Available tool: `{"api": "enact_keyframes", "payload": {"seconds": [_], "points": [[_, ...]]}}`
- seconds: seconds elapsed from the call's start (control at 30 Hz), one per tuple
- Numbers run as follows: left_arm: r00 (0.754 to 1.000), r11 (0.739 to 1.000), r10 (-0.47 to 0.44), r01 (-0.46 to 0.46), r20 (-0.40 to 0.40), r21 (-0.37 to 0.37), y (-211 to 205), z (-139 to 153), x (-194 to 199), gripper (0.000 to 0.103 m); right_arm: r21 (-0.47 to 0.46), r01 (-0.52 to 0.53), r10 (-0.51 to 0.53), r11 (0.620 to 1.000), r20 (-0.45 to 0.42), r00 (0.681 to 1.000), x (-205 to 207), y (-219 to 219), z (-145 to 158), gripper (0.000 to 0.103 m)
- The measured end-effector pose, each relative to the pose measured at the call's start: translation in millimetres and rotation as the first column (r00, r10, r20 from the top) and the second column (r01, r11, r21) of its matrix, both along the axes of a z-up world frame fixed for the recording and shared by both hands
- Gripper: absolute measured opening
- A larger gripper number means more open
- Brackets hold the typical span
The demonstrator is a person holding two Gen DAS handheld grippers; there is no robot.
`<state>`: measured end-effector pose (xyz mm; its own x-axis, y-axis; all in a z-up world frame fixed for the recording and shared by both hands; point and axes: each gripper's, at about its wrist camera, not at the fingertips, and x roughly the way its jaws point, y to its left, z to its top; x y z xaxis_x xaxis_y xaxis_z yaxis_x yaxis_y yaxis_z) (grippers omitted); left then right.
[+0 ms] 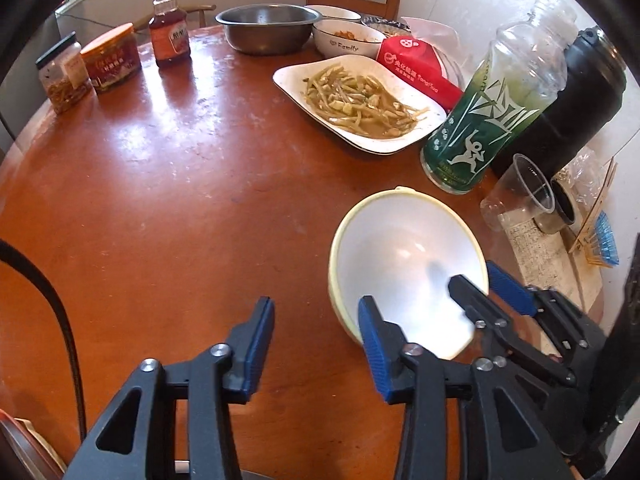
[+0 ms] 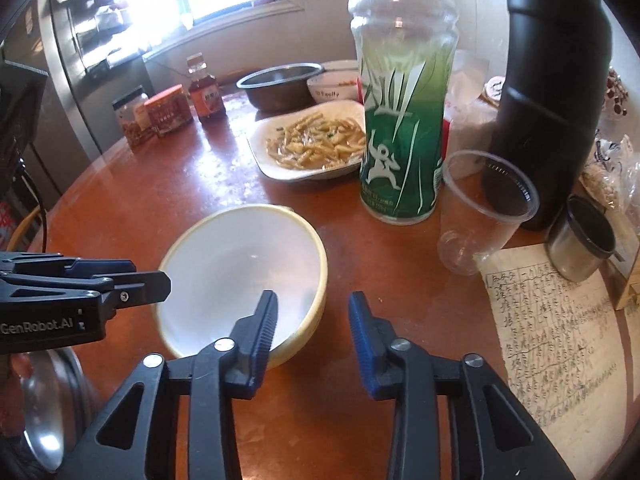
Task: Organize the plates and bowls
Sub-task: 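Move the left tool to the cream-yellow handled bowl and grasp its rim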
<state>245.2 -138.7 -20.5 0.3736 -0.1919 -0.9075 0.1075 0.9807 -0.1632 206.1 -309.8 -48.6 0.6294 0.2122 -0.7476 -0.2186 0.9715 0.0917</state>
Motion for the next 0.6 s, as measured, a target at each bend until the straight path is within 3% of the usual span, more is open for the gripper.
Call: {"api": "enact_keyframes", "payload": {"seconds": [0.2,0.43,0.6], "points": [[0.999,0.999,-0.038,0.038,-0.006,-0.027,-7.5,-1.4,0.8,0.014,0.003,-0.019,0.019,1.000,0.008,1.000,4.5,7.5,-2.0,0.027],[1.000,0.999,-0.026,0.026,0.012,-0.035,-4.3,2.0,-2.9,0.013,0.030,-0.007,0.007,1.000,0.006,1.000,2.5,6.6,-0.5,0.023],[0.998,0.999,-0.014,0.017,0.059,-0.051,5.0,21.3,-15.5,0.013,0.027,-0.022,0.021,0.999,0.032,0.999,-6.9,14.5,11.9,0.023]]}}
